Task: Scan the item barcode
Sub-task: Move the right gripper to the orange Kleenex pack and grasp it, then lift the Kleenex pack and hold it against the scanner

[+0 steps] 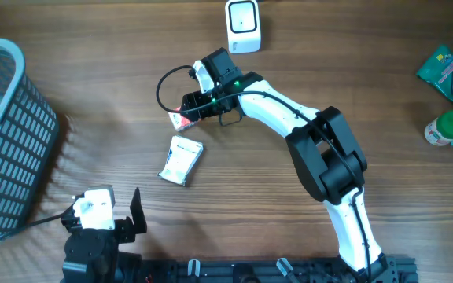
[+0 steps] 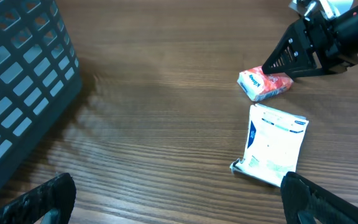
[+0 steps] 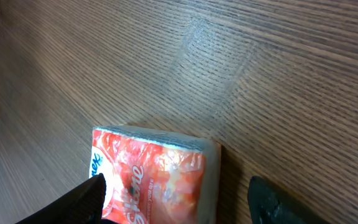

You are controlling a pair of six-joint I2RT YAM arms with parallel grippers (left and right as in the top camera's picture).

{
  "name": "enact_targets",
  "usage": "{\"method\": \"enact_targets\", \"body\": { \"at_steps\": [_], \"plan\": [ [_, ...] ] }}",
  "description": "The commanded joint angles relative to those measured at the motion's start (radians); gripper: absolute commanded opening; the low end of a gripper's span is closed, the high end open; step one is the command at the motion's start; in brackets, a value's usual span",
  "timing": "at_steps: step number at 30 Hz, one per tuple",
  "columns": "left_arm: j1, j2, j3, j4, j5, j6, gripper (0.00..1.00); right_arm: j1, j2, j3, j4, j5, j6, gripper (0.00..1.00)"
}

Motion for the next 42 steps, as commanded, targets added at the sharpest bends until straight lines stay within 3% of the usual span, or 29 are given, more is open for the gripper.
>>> {"method": "enact_targets", "body": {
  "at_steps": [1, 9, 14, 18, 23, 26, 29, 33, 39, 42],
  "plan": [
    [-0.005, -0.005, -0.001, 0.001, 0.008, -0.005, 1.0, 0.002, 0.066, -0.004, -0.014, -0.018, 0.005, 0.74],
    [-0.005, -0.005, -0.001, 0.001, 0.008, -0.005, 1.0, 0.006, 0.066, -0.005, -0.024, -0.039, 0.004, 0.73],
    [-0.005, -0.005, -0.001, 0.001, 0.008, -0.005, 1.0, 0.008, 0.066, -0.005, -0.024, -0.039, 0.002, 0.55],
    [-0.005, -0.005, -0.001, 0.001, 0.008, -0.005, 1.0, 0.011, 0.066, -0.005, -0.023, -0.039, 0.002, 0.52],
    [-0.005, -0.005, -0.001, 0.001, 0.008, -0.005, 1.0, 0.029, 0.068, -0.005, -0.016, -0.039, 0.002, 0.35],
    [-0.005, -0.005, -0.001, 0.001, 0.008, -0.005, 1.0, 0.036, 0.068, -0.005, -0.013, -0.039, 0.002, 0.08],
    [-0.005, -0.005, -0.001, 0.001, 0.008, -0.005, 1.0, 0.028, 0.063, -0.005, -0.02, -0.039, 0.019, 0.05],
    [-0.005, -0.005, -0.001, 0.001, 0.008, -0.006, 1.0, -0.052, -0.012, -0.005, -0.09, -0.063, 0.173, 0.05],
    [-0.005, -0.005, -0.001, 0.001, 0.008, -0.006, 1.0, -0.254, -0.17, -0.005, -0.352, -0.399, 0.555, 0.05],
    [-0.005, -0.005, -0.001, 0.001, 0.008, -0.005, 1.0, -0.34, -0.183, -0.005, -0.552, -0.548, 0.581, 0.04]
  ]
}}
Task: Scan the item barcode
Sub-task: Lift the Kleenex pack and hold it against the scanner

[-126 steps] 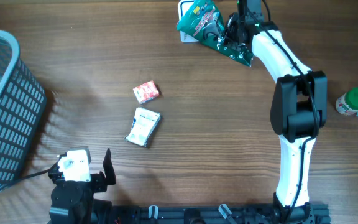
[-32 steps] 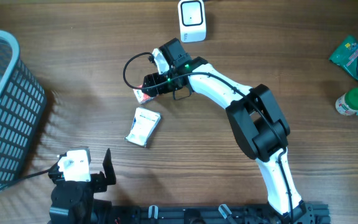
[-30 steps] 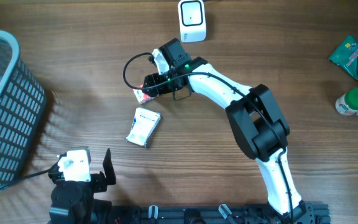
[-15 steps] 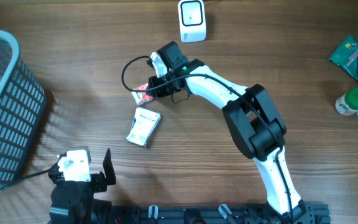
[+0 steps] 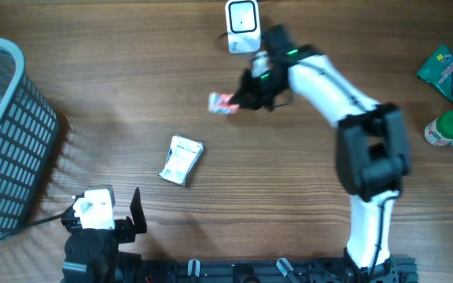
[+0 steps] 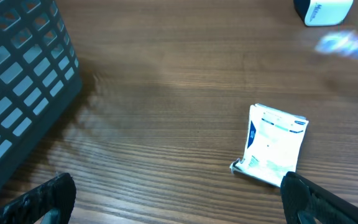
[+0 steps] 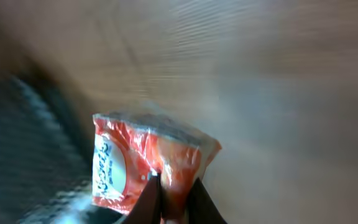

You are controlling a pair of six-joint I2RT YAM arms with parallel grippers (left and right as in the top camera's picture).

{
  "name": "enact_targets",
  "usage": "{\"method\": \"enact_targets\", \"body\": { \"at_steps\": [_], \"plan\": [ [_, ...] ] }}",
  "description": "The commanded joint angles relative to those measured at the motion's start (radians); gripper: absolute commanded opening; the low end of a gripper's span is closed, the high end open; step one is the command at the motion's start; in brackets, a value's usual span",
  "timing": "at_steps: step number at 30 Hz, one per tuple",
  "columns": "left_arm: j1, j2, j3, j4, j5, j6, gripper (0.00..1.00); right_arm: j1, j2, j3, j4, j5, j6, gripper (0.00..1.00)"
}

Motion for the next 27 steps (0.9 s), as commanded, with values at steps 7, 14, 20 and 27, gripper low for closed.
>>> {"method": "enact_targets", "body": {
  "at_steps": [7, 14, 20, 27],
  "plan": [
    [-0.005, -0.005, -0.001, 0.002, 0.008, -0.005, 1.0, -0.112, -0.041, -0.002, -0.634, -0.177, 0.053, 0.05],
    [-0.005, -0.005, -0.001, 0.002, 0.008, -0.005, 1.0, -0.111, -0.041, -0.002, -0.703, -0.132, -0.064, 0.05],
    [-0.005, -0.005, -0.001, 0.002, 0.008, -0.005, 1.0, -0.111, -0.041, -0.002, -0.708, -0.115, -0.316, 0.05],
    [-0.005, -0.005, -0.001, 0.002, 0.008, -0.005, 1.0, -0.111, -0.041, -0.002, -0.541, -0.28, -0.471, 0.05]
  ]
}}
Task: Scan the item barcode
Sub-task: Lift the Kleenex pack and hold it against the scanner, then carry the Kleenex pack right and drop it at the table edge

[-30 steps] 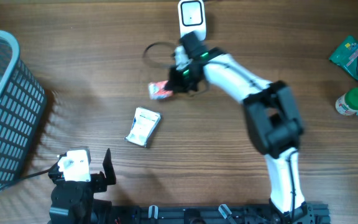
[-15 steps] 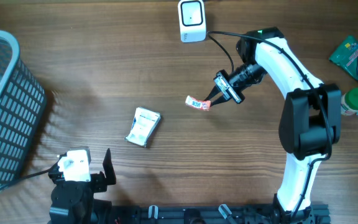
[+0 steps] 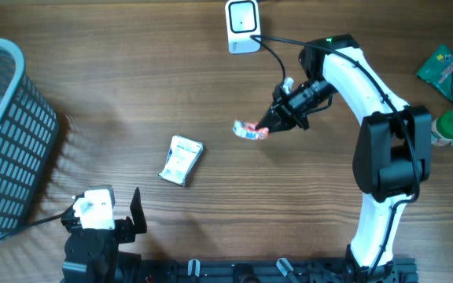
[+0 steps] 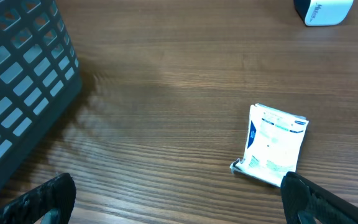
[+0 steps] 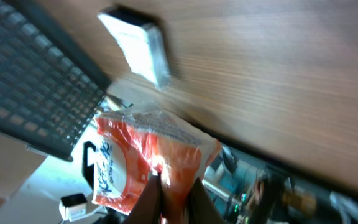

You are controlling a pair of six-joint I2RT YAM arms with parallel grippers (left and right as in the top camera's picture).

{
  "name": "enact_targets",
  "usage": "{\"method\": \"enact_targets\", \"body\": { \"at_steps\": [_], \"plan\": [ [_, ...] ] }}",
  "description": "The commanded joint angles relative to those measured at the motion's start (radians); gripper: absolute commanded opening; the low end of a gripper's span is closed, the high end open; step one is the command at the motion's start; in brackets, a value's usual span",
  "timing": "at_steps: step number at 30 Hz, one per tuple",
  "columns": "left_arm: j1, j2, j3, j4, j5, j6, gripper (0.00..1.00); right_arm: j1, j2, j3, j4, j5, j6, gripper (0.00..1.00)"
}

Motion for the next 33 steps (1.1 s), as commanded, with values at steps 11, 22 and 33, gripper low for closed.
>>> {"method": "enact_targets", "body": {
  "at_steps": [11, 22, 33],
  "plan": [
    [-0.005, -0.005, -0.001, 0.002, 0.008, -0.005, 1.0, 0.09, -0.008, 0.0, 0.969, 0.665, 0.056, 0.05],
    [-0.005, -0.005, -0.001, 0.002, 0.008, -0.006, 1.0, 0.163, 0.129, 0.0, 1.619, 0.909, -0.327, 0.05],
    [-0.005, -0.005, -0.001, 0.002, 0.008, -0.005, 1.0, 0.16, 0.311, 0.0, 2.035, 0.927, -0.333, 0.05]
  ]
}}
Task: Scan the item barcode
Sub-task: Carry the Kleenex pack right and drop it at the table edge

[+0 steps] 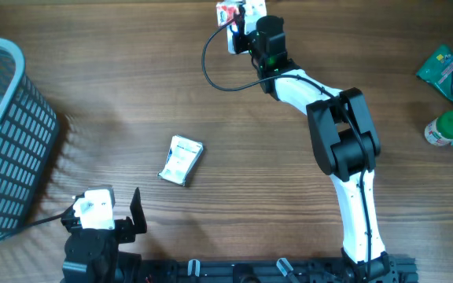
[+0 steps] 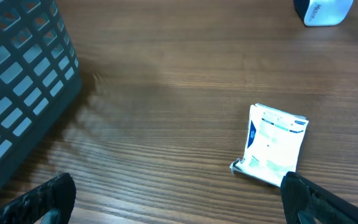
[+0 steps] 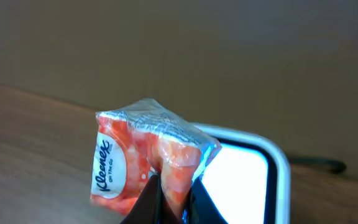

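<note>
A red Kleenex tissue pack (image 3: 146,157) hangs pinched in my right gripper (image 3: 173,190), which is shut on its lower edge. Right behind the pack stands the white scanner (image 3: 244,180), its pale face toward the pack. From overhead, the pack (image 1: 226,12) sits at the far table edge just left of the scanner (image 1: 254,8), with the right gripper (image 1: 239,21) under it. My left gripper (image 2: 179,208) rests open near the front edge with nothing between its fingers.
A white-and-blue packet (image 1: 182,160) lies flat mid-table, also in the left wrist view (image 2: 272,144). A dark mesh basket (image 1: 6,134) fills the left side. A green pouch (image 1: 449,71) and a green-capped bottle (image 1: 449,128) sit at the right edge.
My right gripper, still shut on the red pack, has moved from over the middle of the table to the far edge in front of the scanner. The left arm has not moved.
My right gripper stood open around the red pack on the table. Then it was shut on the pack, lifted near the scanner. Then it held the pack over mid-table, and now holds it before the scanner's face.
</note>
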You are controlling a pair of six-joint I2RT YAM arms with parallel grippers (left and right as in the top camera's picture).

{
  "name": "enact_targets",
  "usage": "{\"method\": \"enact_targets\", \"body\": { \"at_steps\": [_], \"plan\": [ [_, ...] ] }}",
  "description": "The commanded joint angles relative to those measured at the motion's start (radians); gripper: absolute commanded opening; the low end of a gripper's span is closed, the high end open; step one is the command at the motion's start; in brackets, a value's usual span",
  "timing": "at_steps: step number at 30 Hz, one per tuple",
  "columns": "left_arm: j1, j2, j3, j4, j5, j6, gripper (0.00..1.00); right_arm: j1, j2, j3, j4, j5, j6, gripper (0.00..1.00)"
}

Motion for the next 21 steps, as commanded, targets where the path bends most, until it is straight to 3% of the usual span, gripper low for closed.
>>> {"method": "enact_targets", "body": {
  "at_steps": [1, 4, 8, 11, 16, 18, 21],
  "plan": [
    [-0.005, -0.005, -0.001, 0.002, 0.008, -0.005, 1.0, -0.004, 0.019, 0.013, 0.057, 0.029, -0.018, 0.05],
    [-0.005, -0.005, -0.001, 0.002, 0.008, -0.005, 1.0, -0.016, -0.019, 0.013, 0.02, 0.029, -0.017, 0.04],
    [-0.005, -0.005, -0.001, 0.002, 0.008, -0.005, 1.0, -0.073, -0.182, 0.013, -0.162, 0.035, -0.017, 0.05],
    [-0.005, -0.005, -0.001, 0.002, 0.008, -0.005, 1.0, -0.136, -0.326, 0.013, -0.404, 0.108, -0.017, 0.04],
    [-0.005, -0.005, -0.001, 0.002, 0.008, -0.005, 1.0, -0.343, -0.443, 0.013, -0.93, 0.523, -0.017, 0.05],
    [-0.005, -0.005, -0.001, 0.002, 0.008, -0.005, 1.0, -0.446, -0.415, 0.01, -1.082, 0.505, -0.016, 0.05],
    [-0.005, -0.005, -0.001, 0.002, 0.008, -0.005, 1.0, -0.599, -0.348, -0.018, -1.186, 0.325, -0.016, 0.05]
  ]
}}
